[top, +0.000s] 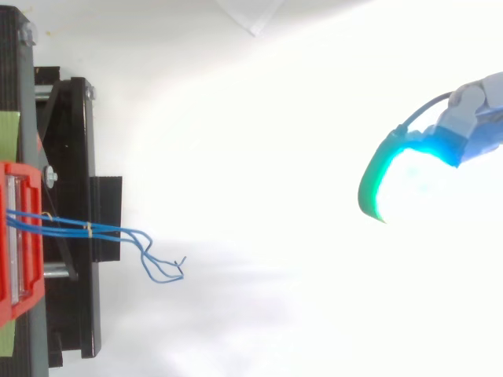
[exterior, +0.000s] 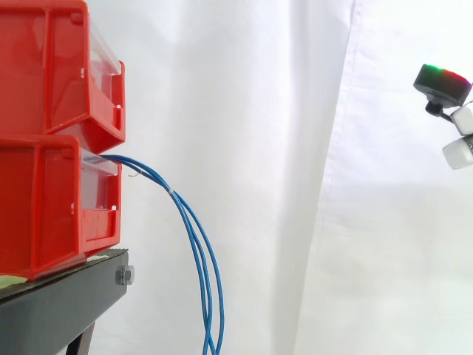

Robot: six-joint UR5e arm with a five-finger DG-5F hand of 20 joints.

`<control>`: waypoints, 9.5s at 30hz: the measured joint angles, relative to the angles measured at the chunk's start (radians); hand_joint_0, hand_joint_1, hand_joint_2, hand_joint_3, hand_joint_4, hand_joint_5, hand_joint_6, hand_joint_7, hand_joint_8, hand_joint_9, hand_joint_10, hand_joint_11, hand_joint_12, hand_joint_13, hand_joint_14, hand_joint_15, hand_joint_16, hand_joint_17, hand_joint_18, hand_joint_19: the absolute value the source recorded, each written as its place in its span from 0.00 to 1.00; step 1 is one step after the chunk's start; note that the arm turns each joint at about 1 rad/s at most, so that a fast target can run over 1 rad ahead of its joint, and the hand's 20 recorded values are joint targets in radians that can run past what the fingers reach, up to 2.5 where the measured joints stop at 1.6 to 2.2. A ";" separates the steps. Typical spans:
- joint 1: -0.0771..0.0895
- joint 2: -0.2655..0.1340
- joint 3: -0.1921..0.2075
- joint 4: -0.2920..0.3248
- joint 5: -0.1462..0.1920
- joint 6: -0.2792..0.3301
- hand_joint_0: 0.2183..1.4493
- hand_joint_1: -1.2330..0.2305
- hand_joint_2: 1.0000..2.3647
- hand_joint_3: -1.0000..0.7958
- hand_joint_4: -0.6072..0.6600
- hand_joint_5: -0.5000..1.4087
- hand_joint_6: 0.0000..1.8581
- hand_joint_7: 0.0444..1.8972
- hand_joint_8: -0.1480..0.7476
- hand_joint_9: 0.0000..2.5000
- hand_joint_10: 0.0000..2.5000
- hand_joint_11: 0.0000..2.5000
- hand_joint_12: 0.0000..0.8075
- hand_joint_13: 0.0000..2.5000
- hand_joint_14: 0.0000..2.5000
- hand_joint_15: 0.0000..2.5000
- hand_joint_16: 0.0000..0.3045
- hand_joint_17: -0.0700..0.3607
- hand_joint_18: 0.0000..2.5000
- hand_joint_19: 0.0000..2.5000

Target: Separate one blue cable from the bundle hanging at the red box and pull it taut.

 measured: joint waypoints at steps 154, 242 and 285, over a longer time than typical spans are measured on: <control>-0.023 -0.611 0.513 0.198 -0.023 0.041 0.29 0.38 0.01 0.33 0.61 0.18 0.30 0.73 0.49 0.31 0.01 0.24 0.41 0.32 0.01 0.18 0.12 0.36 0.28 0.22; -0.013 -0.550 0.518 0.047 0.010 0.261 0.39 0.37 0.01 0.33 0.62 0.14 0.43 0.59 0.51 0.25 0.01 0.35 0.38 0.47 0.01 0.47 0.10 0.32 0.32 0.19; -0.012 -0.515 0.518 -0.048 0.053 0.198 0.38 0.37 0.01 0.34 0.62 0.14 0.43 0.57 0.52 0.29 0.01 0.43 0.38 0.43 0.30 0.66 0.13 0.37 0.41 0.33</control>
